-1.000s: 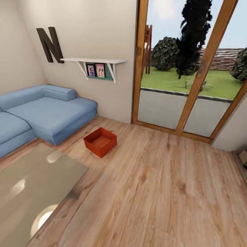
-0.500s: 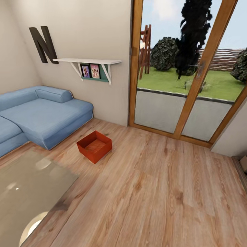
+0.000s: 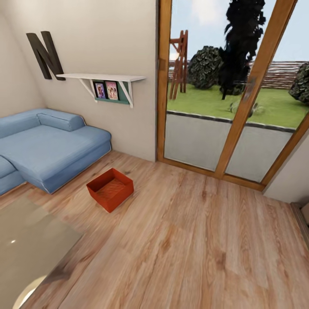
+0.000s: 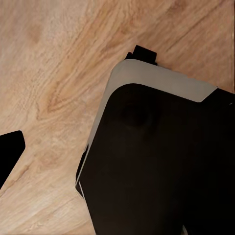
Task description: Move the two storage containers from the living room to the garage. In the garage, place one container on the floor and stack the other container on top of it (either order is fine).
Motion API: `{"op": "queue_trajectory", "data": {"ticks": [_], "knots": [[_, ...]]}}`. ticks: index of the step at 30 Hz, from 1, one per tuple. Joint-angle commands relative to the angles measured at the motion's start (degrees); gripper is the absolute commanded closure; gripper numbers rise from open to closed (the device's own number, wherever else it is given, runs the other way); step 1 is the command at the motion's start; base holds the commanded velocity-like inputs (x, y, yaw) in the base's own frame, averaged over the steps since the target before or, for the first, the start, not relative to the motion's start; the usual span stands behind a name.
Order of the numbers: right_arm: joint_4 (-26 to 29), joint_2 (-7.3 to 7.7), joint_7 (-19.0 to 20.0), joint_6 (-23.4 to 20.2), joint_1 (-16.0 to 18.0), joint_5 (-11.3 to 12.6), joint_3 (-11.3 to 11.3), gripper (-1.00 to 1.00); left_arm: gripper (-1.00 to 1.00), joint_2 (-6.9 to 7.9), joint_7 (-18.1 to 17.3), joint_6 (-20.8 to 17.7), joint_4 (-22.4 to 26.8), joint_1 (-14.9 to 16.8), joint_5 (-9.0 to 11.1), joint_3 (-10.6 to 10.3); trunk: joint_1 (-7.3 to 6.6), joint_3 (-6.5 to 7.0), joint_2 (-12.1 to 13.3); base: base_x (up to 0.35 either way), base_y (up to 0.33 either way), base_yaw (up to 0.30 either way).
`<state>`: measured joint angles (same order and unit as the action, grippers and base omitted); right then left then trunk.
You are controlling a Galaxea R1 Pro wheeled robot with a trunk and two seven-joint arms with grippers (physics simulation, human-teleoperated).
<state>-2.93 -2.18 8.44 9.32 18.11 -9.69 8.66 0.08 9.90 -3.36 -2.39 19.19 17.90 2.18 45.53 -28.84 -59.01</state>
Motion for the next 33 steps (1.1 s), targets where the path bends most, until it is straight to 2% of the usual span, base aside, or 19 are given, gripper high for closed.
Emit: {"op": "queue_trajectory", "data": {"ticks": [1,26,33], "knots": [[-0.24,-0.02,0.0,0.43,0.09,0.02,0.42,-1.0,-1.0,0.01,0.12,-0.08,-0.07,0.06,0.13,0.2,0.03,-0.05,-0.03,0.29,-0.18,0.0],[-0.2,0.01,0.0,0.43,0.12,0.02,0.47,-1.0,-1.0,-0.03,0.12,-0.07,-0.07,0.06,0.2,0.2,0.03,-0.05,-0.03,0.318,-0.12,0.0],[-0.2,-0.02,0.0,0.43,0.1,0.02,0.48,-1.0,-1.0,-0.03,0.12,-0.07,-0.07,0.06,0.2,0.2,0.03,-0.31,-0.03,0.312,-0.167,0.143]]}}
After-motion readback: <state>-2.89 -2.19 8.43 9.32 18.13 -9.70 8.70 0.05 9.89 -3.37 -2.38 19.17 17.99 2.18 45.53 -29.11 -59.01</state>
